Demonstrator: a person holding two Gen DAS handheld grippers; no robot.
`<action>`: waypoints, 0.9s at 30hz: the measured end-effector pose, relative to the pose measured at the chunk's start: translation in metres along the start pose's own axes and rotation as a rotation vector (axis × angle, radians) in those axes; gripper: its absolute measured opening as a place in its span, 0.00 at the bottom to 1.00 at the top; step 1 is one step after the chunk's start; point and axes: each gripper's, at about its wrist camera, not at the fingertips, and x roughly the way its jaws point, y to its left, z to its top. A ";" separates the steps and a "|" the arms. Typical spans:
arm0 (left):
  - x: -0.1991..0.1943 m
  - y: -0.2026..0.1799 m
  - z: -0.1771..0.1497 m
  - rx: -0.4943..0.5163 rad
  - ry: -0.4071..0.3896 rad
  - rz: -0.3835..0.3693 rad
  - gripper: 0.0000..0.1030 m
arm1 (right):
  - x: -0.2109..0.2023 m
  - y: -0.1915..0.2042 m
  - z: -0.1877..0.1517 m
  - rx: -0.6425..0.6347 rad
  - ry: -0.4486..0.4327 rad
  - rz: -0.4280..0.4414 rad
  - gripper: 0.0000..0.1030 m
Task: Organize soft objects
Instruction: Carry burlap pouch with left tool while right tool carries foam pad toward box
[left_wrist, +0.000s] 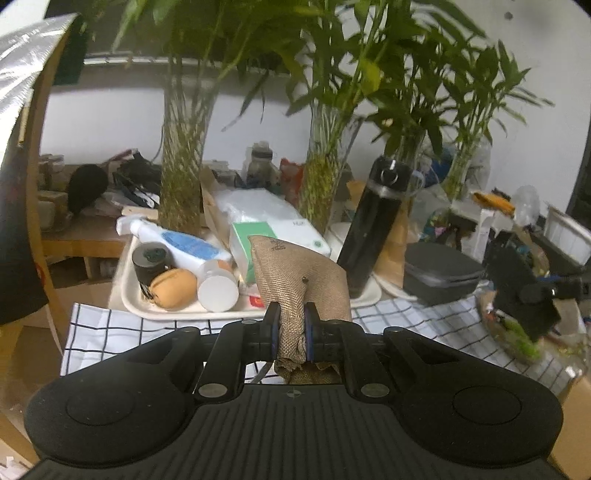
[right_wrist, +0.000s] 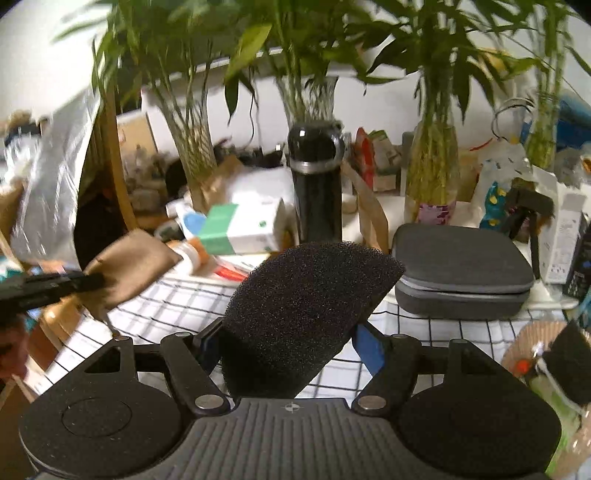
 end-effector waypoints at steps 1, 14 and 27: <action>-0.007 -0.002 0.001 -0.008 -0.008 -0.003 0.13 | -0.006 0.002 -0.003 0.012 -0.005 0.009 0.72; -0.095 -0.046 0.005 0.040 -0.052 -0.042 0.13 | -0.076 0.036 -0.037 -0.064 -0.057 0.123 0.73; -0.149 -0.096 -0.015 0.130 -0.021 -0.035 0.13 | -0.105 0.062 -0.060 -0.164 -0.038 0.192 0.73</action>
